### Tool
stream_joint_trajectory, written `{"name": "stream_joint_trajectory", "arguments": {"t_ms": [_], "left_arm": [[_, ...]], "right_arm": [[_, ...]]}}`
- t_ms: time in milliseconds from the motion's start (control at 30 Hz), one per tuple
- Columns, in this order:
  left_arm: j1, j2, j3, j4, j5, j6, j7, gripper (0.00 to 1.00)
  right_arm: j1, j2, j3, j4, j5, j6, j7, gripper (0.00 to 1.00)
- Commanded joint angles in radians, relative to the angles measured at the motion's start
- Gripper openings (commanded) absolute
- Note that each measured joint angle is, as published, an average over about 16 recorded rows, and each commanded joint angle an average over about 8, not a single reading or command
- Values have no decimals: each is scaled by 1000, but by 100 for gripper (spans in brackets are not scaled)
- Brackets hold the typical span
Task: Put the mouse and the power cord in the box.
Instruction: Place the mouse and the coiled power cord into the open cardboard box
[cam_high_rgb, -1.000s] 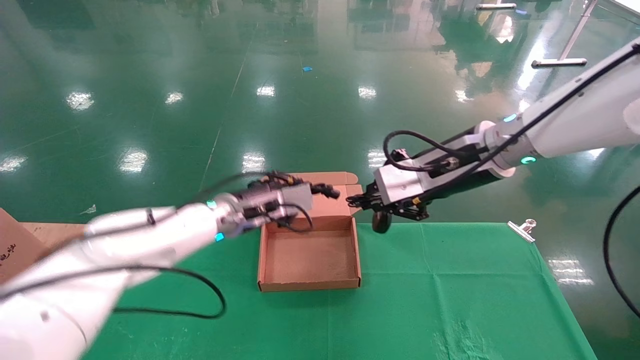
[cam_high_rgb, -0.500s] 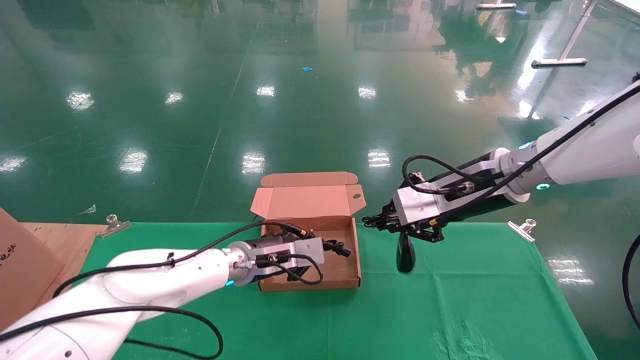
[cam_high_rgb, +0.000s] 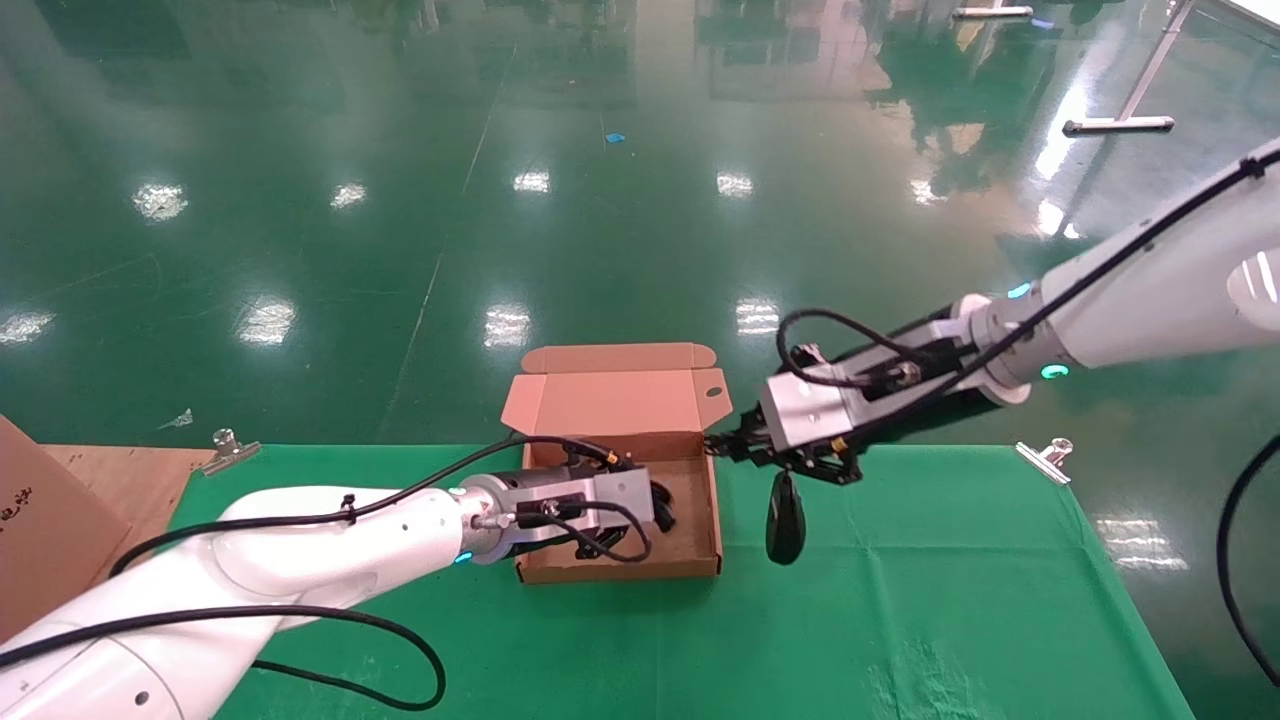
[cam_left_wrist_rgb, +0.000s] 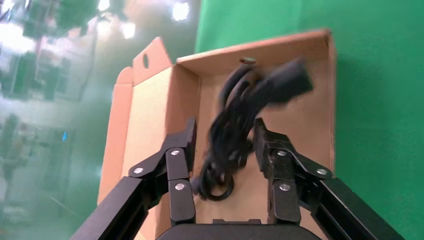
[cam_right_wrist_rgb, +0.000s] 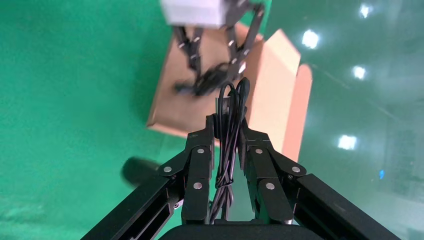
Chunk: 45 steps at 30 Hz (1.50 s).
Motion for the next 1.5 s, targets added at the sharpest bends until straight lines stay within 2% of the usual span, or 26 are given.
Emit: {"name": "stream_joint_trajectory", "arguments": {"t_ms": [33, 233, 333, 467, 567, 667, 833, 1000, 1167, 1500], "left_arm": [[-11, 0, 18, 3, 1, -5, 7, 100], [-66, -30, 4, 54, -55, 55, 16, 100], [-95, -81, -19, 74, -99, 161, 31, 100], [-124, -192, -68, 70, -181, 362, 62, 100], [-134, -286, -110, 55, -257, 542, 98, 100], [-138, -368, -146, 50, -322, 704, 136, 100], [-145, -467, -177, 70, -377, 875, 173, 100], [-139, -535, -191, 91, -406, 961, 176, 100], [-125, -569, -194, 109, -412, 985, 182, 100], [-123, -570, -190, 137, -409, 998, 188, 100]], "right_arm": [[6, -5, 3, 0, 4, -6, 2, 0], [11, -27, 6, 37, 13, -8, 27, 0], [1, -36, 4, 81, 21, 4, 53, 0], [-38, -47, -10, 178, 41, 47, 106, 0], [-85, -52, -36, 276, 66, 118, 153, 0], [-140, -55, -79, 383, 100, 222, 201, 0], [-221, -56, -192, 535, 162, 392, 281, 0], [-267, -56, -333, 628, 207, 494, 359, 0], [-291, -53, -454, 672, 241, 546, 420, 0], [-309, -46, -594, 650, 266, 618, 474, 0]]}}
